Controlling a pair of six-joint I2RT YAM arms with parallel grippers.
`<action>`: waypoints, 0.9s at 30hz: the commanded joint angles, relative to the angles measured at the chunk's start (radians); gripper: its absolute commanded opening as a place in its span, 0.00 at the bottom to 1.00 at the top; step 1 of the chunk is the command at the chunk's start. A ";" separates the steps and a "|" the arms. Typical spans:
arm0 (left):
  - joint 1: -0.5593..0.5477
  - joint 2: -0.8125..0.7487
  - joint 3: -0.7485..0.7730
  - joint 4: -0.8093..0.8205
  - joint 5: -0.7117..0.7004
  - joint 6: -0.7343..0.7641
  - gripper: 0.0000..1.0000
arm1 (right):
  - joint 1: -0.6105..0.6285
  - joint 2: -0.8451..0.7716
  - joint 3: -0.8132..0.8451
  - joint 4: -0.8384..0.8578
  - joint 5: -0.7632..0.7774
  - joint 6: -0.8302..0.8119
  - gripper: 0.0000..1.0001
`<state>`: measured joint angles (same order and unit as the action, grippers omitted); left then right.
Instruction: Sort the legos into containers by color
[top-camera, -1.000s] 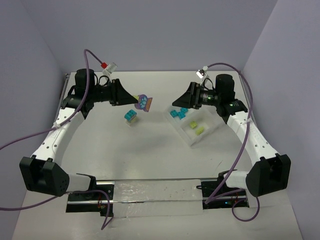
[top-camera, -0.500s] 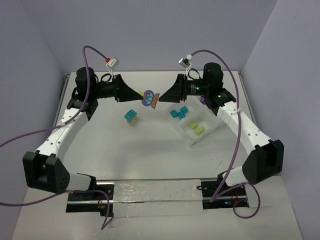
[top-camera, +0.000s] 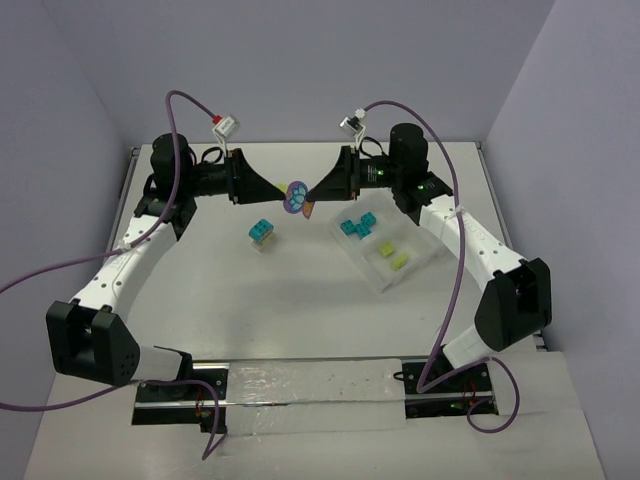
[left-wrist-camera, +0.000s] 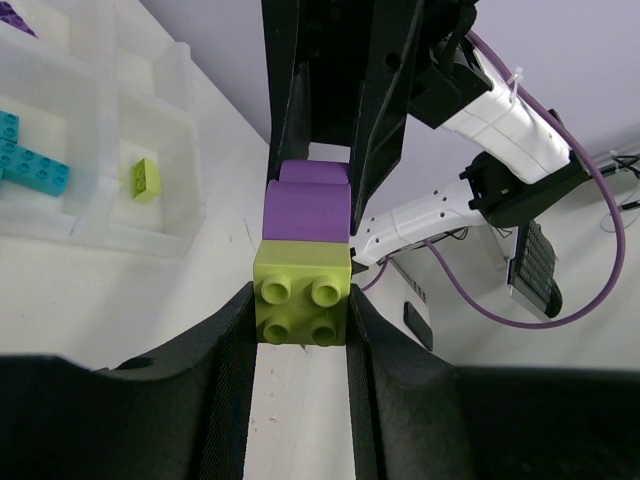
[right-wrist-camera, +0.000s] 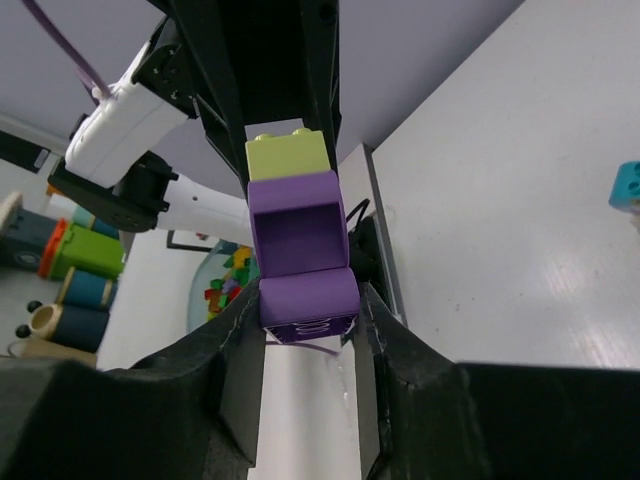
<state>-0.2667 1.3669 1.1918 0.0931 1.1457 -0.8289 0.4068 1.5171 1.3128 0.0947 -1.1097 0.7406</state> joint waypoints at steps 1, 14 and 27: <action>-0.008 -0.001 0.044 0.025 0.005 0.019 0.00 | 0.021 0.001 0.012 0.095 -0.010 0.024 0.08; 0.033 0.008 0.064 -0.177 -0.084 0.171 0.00 | -0.064 -0.103 -0.055 -0.313 0.189 -0.272 0.00; 0.045 0.039 0.115 -0.348 -0.205 0.261 0.00 | -0.246 -0.108 -0.026 -0.516 1.224 -0.178 0.00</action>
<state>-0.2226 1.3926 1.2418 -0.1786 0.9937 -0.6325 0.2157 1.4087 1.2545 -0.3852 -0.3134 0.5301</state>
